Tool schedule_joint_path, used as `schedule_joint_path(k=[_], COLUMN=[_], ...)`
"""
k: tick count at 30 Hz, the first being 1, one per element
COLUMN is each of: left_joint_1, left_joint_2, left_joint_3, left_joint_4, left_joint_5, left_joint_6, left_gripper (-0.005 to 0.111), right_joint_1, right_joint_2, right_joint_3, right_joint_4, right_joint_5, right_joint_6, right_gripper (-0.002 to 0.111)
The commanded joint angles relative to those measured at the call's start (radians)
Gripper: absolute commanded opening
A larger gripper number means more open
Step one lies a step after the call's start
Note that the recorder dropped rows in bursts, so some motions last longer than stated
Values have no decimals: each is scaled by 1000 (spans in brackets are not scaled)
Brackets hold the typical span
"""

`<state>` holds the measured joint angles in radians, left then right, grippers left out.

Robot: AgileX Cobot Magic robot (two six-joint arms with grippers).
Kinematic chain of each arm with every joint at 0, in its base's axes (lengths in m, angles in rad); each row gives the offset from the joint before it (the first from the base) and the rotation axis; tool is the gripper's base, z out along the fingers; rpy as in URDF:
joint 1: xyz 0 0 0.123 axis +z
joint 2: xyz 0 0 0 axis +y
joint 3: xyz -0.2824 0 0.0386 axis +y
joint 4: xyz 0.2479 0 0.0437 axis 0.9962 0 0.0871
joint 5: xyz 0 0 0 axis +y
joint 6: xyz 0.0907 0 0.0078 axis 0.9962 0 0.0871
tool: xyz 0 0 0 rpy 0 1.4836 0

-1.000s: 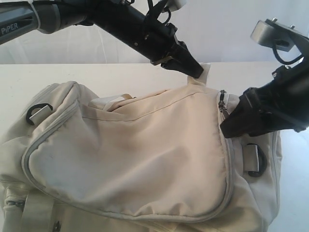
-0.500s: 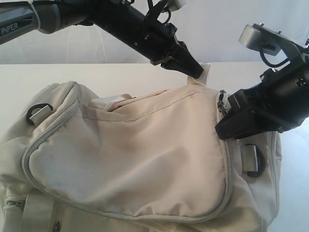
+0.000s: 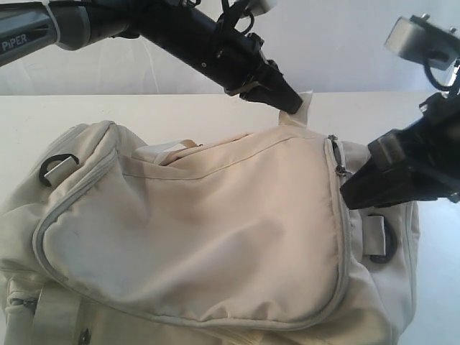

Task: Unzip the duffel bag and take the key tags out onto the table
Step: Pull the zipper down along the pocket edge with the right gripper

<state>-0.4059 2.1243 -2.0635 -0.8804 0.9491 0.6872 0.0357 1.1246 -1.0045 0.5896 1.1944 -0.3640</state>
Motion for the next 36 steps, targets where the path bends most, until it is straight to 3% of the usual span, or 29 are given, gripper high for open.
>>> schedule_joint_path(k=[1,15,36], left_joint_1=[-3,-3,-3], left_joint_2=[-21,-21,-21], left_joint_3=[-9,-9,-9], left_joint_4=[-25,-25,-25], left_joint_5=[-54,-90,-83], left_joint_6=[-20,-34,-34], left_gripper=[0,0,0], right_joint_1=[4,4,4], right_joint_2=[-86,-207,-348], right_joint_3=[5,102,427], right_joint_4=[-22,-7,261], right_joint_5=[27,27,27], right_joint_6=[54,100,72], right_gripper=[0,0,0])
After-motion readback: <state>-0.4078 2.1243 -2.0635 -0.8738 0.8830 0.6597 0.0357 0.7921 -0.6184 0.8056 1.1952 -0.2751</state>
